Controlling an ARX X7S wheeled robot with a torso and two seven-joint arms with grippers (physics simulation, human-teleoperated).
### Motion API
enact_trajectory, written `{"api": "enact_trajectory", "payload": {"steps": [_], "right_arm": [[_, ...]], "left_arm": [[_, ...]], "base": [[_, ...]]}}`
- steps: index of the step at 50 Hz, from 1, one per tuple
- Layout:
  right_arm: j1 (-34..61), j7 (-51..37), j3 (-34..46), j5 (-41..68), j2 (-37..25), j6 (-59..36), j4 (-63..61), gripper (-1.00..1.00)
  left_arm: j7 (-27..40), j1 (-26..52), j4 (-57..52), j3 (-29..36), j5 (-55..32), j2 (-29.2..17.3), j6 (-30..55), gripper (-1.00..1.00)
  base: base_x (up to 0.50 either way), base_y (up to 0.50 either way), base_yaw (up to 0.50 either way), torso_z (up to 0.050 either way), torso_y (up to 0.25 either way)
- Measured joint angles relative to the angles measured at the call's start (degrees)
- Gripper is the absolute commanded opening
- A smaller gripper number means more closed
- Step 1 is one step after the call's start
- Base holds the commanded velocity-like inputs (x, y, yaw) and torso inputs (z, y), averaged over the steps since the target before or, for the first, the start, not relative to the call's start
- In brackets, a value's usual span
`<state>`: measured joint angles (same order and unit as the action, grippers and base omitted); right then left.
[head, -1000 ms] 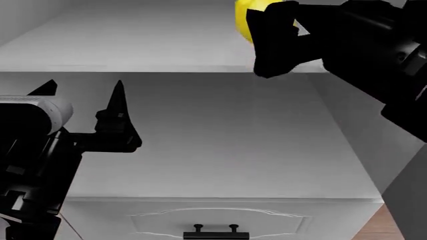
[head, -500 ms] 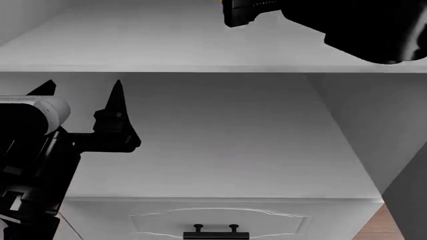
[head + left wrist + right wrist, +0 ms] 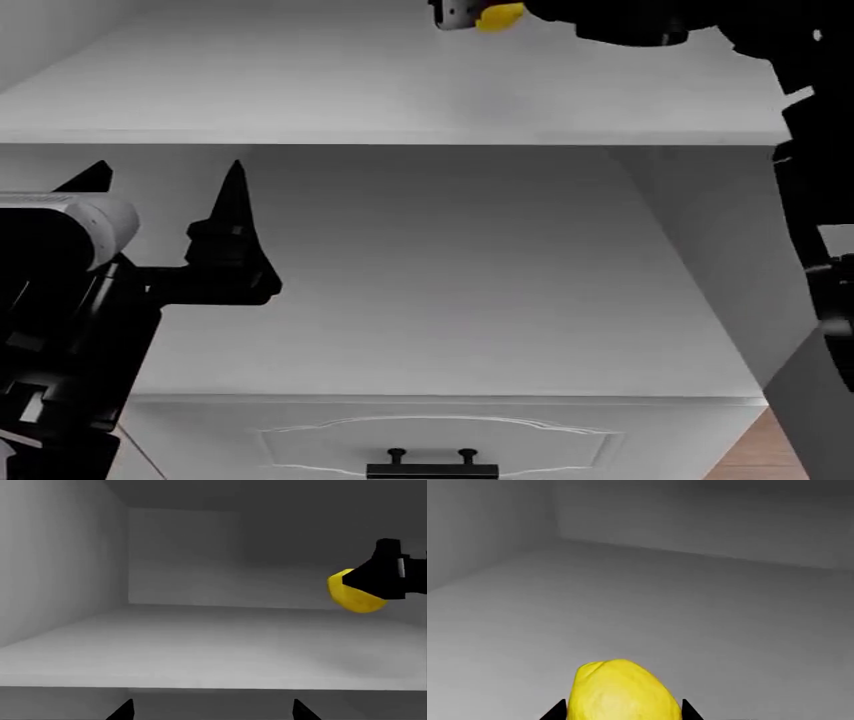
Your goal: Pick the lemon from the counter and place it in the cabinet.
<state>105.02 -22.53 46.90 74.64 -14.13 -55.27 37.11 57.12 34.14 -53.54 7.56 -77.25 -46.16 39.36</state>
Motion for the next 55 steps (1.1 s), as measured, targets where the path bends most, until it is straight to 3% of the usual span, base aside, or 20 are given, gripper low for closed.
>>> {"api": "enact_trajectory", "payload": {"steps": [12, 25, 26, 55], "right_arm": [[2.6, 6.7, 4.4, -5.9, 5.6, 3.1, 14.6, -1.00], [3.4, 10.2, 6.6, -8.2, 8.2, 3.7, 21.1, -1.00], [3.4, 10.3, 6.7, -8.3, 8.2, 3.7, 21.3, 1.00], [2.9, 8.3, 4.0, -6.6, 5.8, 3.4, 16.2, 1.00]], "left_arm": [[0.1, -0.1, 0.0, 0.0, -0.2, -0.2, -0.3, 1.00], [0.1, -0.2, -0.1, 0.0, -0.2, -0.3, -0.6, 1.00], [0.1, -0.2, -0.1, 0.0, -0.2, -0.3, -0.6, 1.00], [-0.1, -0.3, 0.2, 0.6, 0.3, -0.2, -0.9, 1.00]], "base": [[0.00, 0.00, 0.00, 0.000, 0.000], [0.00, 0.00, 0.00, 0.000, 0.000], [0.00, 0.00, 0.00, 0.000, 0.000], [0.00, 0.00, 0.00, 0.000, 0.000]]}}
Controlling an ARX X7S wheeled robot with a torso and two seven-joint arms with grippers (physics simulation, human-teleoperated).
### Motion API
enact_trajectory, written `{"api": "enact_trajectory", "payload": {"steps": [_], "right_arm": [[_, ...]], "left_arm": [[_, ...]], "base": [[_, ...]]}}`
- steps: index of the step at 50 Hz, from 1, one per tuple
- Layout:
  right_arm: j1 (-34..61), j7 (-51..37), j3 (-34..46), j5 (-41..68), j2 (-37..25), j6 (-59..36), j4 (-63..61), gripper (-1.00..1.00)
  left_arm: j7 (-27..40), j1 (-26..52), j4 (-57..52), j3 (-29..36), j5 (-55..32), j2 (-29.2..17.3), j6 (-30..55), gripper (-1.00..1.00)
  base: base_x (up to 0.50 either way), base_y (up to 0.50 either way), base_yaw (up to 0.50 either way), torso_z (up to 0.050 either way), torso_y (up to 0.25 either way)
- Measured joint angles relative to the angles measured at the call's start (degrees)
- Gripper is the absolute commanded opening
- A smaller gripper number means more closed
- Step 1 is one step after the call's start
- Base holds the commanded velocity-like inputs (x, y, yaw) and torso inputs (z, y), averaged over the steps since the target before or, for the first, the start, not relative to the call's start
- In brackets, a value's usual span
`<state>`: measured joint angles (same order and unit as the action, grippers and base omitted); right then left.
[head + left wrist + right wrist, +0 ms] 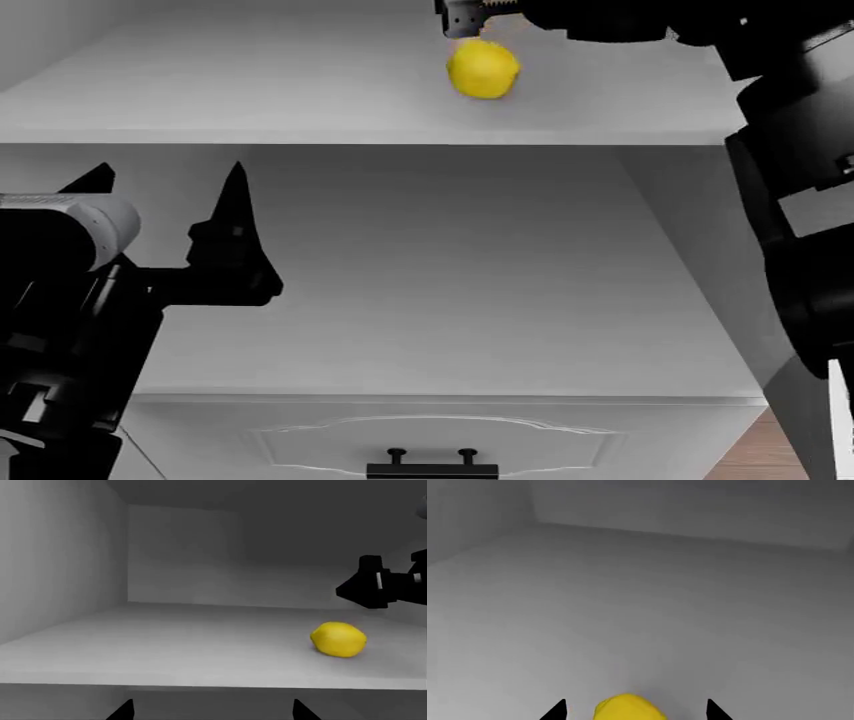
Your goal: Pick the lemon from the counter and place it in the cabinet.
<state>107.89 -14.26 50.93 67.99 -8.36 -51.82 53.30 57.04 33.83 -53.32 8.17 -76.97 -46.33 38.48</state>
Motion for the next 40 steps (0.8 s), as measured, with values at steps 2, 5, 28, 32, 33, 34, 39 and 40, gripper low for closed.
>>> {"api": "enact_trajectory", "payload": {"steps": [2, 5, 28, 32, 33, 34, 39, 40], "right_arm": [[0.0, -0.8, -0.8, 0.8, -0.8, -0.3, -1.8, 1.00], [0.1, -2.1, -2.2, 2.2, -2.2, -0.7, -4.8, 1.00], [-7.0, -21.9, -16.0, 20.9, -18.2, -4.5, -43.9, 1.00], [-8.6, -26.3, -18.4, 26.0, -20.6, -4.6, -51.0, 1.00], [-9.0, -27.3, -19.0, 27.3, -21.2, -4.6, -52.7, 1.00], [-9.3, -28.3, -19.5, 28.6, -21.7, -4.6, -54.3, 1.00], [-10.7, -32.7, -21.7, 34.8, -24.0, -4.3, -61.3, 1.00], [-11.0, -33.5, -22.0, 36.0, -24.5, -4.2, -62.6, 1.00]], "left_arm": [[0.0, 0.0, 0.0, 0.0, 0.0, 0.0, 0.0, 1.00], [0.0, 0.1, 0.1, 0.1, 0.1, 0.0, 0.0, 1.00], [0.4, 0.8, 0.0, 0.8, -0.2, -0.1, 0.2, 1.00], [0.4, 0.9, 0.0, 0.9, -0.1, -0.1, 0.2, 1.00], [0.4, 0.9, 0.0, 0.9, -0.1, -0.1, 0.2, 1.00], [0.4, 0.9, 0.0, 1.0, -0.1, -0.1, 0.2, 1.00], [0.4, 1.0, 0.0, 1.1, 0.0, 0.0, 0.2, 1.00], [0.4, 1.0, 0.0, 1.1, 0.0, 0.0, 0.2, 1.00]], "base": [[0.00, 0.00, 0.00, 0.000, 0.005], [0.00, 0.00, 0.00, 0.000, 0.000], [0.00, 0.00, 0.00, 0.000, 0.000], [0.00, 0.00, 0.00, 0.000, 0.000], [0.00, 0.00, 0.00, 0.000, 0.000], [0.00, 0.00, 0.00, 0.000, 0.000], [0.00, 0.00, 0.00, 0.000, 0.000], [0.00, 0.00, 0.00, 0.000, 0.000]]}}
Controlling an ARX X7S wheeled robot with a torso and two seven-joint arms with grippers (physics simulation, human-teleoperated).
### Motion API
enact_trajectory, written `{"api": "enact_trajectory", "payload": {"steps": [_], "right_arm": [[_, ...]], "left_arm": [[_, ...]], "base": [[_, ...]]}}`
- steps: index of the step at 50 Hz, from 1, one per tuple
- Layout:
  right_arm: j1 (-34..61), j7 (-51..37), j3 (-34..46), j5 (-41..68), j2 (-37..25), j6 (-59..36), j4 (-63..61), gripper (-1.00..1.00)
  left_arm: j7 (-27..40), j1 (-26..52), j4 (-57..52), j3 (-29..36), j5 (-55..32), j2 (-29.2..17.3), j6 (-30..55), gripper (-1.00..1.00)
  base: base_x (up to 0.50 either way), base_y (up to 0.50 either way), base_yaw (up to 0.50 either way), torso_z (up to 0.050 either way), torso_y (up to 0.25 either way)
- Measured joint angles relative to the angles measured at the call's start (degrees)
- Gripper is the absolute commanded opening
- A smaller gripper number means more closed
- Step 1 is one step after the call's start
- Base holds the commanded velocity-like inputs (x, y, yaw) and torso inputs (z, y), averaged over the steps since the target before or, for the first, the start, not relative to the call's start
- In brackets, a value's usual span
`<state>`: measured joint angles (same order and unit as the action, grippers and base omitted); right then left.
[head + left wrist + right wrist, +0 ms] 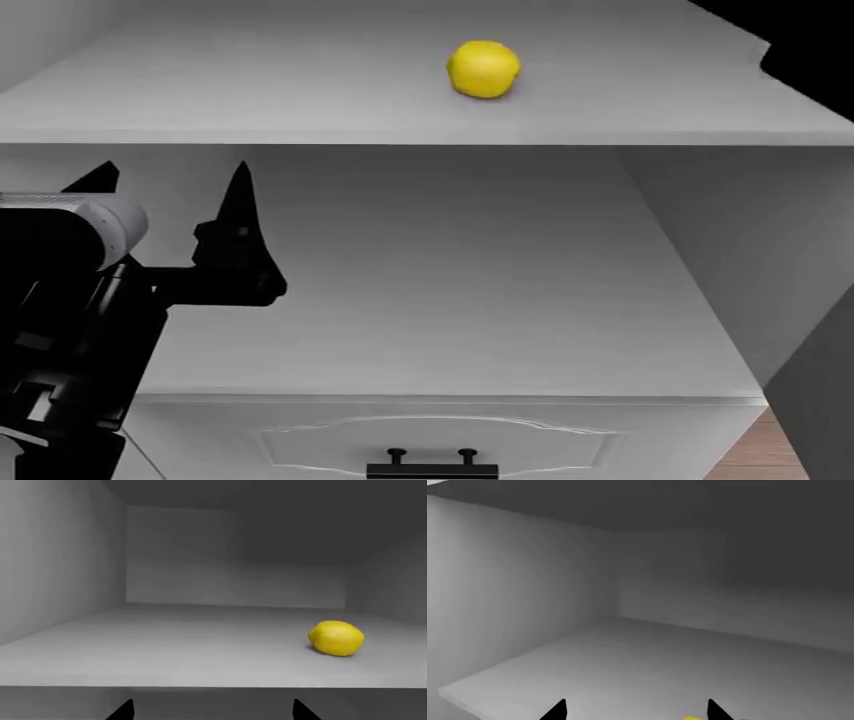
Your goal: Pick the lemon from the counter and place it in the cabinet.
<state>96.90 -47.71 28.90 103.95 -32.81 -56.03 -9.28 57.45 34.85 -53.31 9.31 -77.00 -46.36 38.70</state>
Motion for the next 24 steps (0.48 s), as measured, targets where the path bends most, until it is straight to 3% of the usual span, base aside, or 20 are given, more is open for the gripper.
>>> {"api": "enact_trajectory", "payload": {"steps": [14, 24], "right_arm": [[-2.4, -8.2, -3.1, 14.3, -4.0, 2.4, -13.5, 1.00], [-4.0, -10.5, -4.3, 18.8, -5.5, 3.9, -18.2, 1.00]], "left_arm": [[0.1, 0.0, -0.1, 0.2, 0.1, 0.0, -0.2, 1.00], [0.1, 0.0, -0.2, 0.3, 0.0, -0.1, -0.4, 1.00]], "base": [[0.00, 0.00, 0.00, 0.000, 0.000], [0.00, 0.00, 0.00, 0.000, 0.000]]}}
